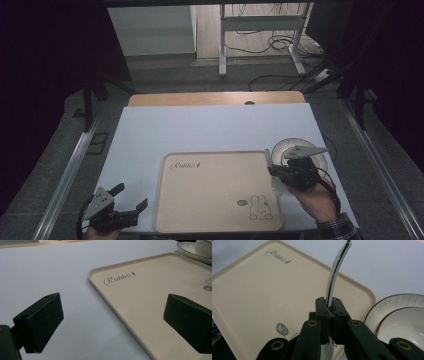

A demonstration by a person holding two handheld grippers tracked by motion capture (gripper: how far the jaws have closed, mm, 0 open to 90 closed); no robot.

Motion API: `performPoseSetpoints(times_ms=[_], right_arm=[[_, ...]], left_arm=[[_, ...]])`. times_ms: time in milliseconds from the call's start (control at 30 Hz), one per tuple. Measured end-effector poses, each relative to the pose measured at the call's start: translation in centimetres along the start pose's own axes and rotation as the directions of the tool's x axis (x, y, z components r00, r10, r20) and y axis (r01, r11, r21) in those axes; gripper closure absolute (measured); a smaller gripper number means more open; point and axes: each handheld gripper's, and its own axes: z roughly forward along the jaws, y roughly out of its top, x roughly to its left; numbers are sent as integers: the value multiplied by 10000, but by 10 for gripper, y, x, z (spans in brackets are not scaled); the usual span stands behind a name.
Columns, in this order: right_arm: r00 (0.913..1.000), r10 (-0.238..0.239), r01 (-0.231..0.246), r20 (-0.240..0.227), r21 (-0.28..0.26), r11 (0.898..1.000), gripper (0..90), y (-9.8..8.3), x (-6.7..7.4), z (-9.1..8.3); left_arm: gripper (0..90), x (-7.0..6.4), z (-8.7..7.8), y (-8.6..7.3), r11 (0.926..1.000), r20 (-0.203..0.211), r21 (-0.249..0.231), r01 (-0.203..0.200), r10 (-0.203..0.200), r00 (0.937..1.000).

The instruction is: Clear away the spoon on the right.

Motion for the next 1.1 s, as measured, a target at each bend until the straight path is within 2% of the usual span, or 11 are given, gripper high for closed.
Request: performPoseSetpoints(times_ms=[400,800,1100], right_arm=[[9994,325,-310,-129,1031,9942,860,-10,2,24],[9982,591,-589,49,1920,9796,859,-17,0,42],[9977,658,-672,135,2283,9713,857,-22,-1,52]], left_arm=[[26,0,0,0,10000,54,15,-19,19,10000],[26,0,0,0,10000,72,8,-18,18,10000],[26,0,0,0,10000,74,14,-11,11,10000]])
